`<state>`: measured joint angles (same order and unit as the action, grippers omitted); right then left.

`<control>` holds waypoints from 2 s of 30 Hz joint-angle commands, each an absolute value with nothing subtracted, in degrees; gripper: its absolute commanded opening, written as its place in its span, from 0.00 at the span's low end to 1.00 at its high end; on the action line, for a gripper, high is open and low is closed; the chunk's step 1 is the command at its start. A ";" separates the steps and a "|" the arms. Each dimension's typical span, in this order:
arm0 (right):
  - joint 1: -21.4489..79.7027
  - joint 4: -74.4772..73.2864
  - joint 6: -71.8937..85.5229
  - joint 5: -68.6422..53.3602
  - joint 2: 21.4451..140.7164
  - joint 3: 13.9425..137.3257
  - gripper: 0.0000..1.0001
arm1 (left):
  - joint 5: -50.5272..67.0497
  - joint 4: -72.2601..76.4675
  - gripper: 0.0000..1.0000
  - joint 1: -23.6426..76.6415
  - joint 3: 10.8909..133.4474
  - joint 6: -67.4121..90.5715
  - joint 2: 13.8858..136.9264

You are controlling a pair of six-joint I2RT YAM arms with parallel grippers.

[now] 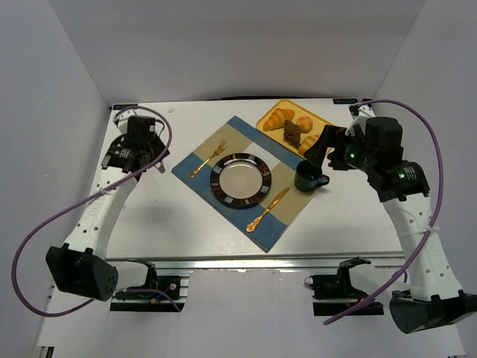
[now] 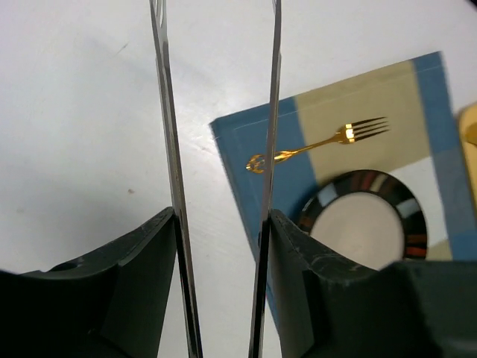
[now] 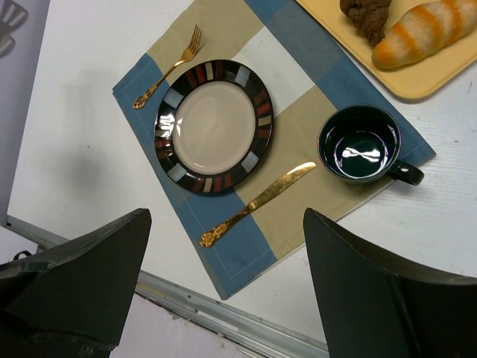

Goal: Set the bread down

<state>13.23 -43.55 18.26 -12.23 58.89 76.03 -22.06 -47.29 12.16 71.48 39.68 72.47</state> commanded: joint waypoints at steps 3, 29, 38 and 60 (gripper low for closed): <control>13.18 -36.92 20.92 -13.54 60.20 78.48 0.89 | -15.30 -48.44 0.58 14.67 80.92 29.90 75.84; 13.27 -44.82 25.40 21.80 60.82 92.82 0.89 | 11.95 -37.36 0.55 33.49 129.11 12.13 125.42; 13.27 -44.65 25.31 19.95 61.35 90.62 0.89 | 10.20 -35.86 0.58 33.31 125.95 5.89 127.26; 13.27 -43.86 26.01 18.46 63.98 88.24 0.89 | 8.78 -34.45 0.57 30.41 122.96 0.09 132.10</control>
<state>13.23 -45.36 25.23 18.76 63.88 88.92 7.53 -35.40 30.24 123.72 1.21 131.87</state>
